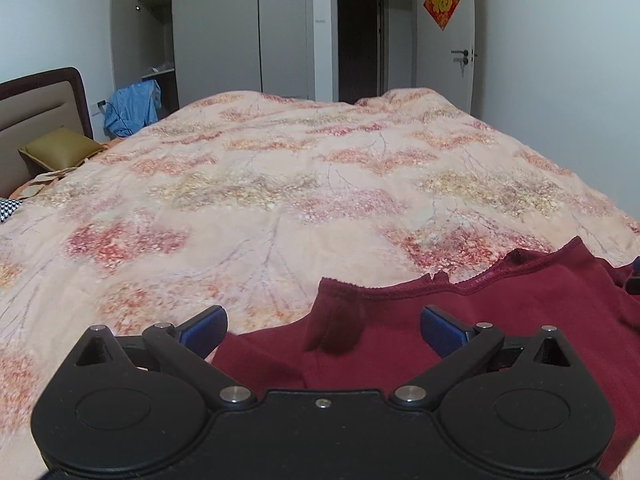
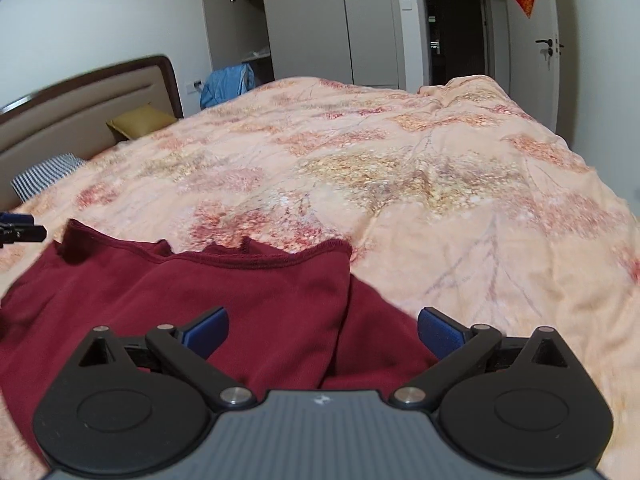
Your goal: Fold small clothes
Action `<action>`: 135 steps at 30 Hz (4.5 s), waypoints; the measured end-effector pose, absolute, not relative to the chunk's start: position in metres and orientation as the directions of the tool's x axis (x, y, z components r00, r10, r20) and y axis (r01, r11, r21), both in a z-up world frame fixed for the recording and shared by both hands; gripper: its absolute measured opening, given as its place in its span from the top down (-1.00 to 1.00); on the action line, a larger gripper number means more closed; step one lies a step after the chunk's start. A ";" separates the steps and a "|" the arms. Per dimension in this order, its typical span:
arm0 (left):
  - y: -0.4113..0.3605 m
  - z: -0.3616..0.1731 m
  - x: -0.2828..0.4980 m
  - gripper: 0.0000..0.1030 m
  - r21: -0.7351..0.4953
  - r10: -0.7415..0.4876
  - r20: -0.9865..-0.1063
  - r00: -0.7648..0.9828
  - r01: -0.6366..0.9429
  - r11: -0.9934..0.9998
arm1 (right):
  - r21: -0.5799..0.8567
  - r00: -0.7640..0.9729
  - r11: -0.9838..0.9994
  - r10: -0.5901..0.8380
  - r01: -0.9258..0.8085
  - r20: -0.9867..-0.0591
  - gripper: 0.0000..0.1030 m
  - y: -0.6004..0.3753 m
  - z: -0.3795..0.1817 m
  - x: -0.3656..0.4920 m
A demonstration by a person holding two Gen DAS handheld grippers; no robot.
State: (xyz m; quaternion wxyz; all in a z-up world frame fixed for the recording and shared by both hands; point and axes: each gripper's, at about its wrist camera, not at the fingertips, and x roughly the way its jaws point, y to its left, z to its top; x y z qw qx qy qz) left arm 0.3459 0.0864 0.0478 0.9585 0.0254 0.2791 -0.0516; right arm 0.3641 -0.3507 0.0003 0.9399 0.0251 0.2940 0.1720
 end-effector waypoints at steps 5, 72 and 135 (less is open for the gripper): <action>0.091 0.046 0.309 -0.99 0.033 -0.076 -0.533 0.843 0.110 0.993 | 0.213 0.784 0.925 0.379 -0.313 -0.492 -1.00 -0.356 -0.007 0.307; 0.097 0.019 0.212 -0.43 -0.163 -0.101 -0.636 0.765 -0.006 0.987 | 0.230 0.832 0.959 0.262 -0.167 -0.489 -0.51 -0.365 -0.022 0.197; 0.111 -0.040 0.255 -0.99 -0.491 -0.164 -0.575 0.802 -0.178 0.853 | -0.079 0.892 0.942 0.278 -0.326 -0.357 -1.00 -0.182 -0.075 0.245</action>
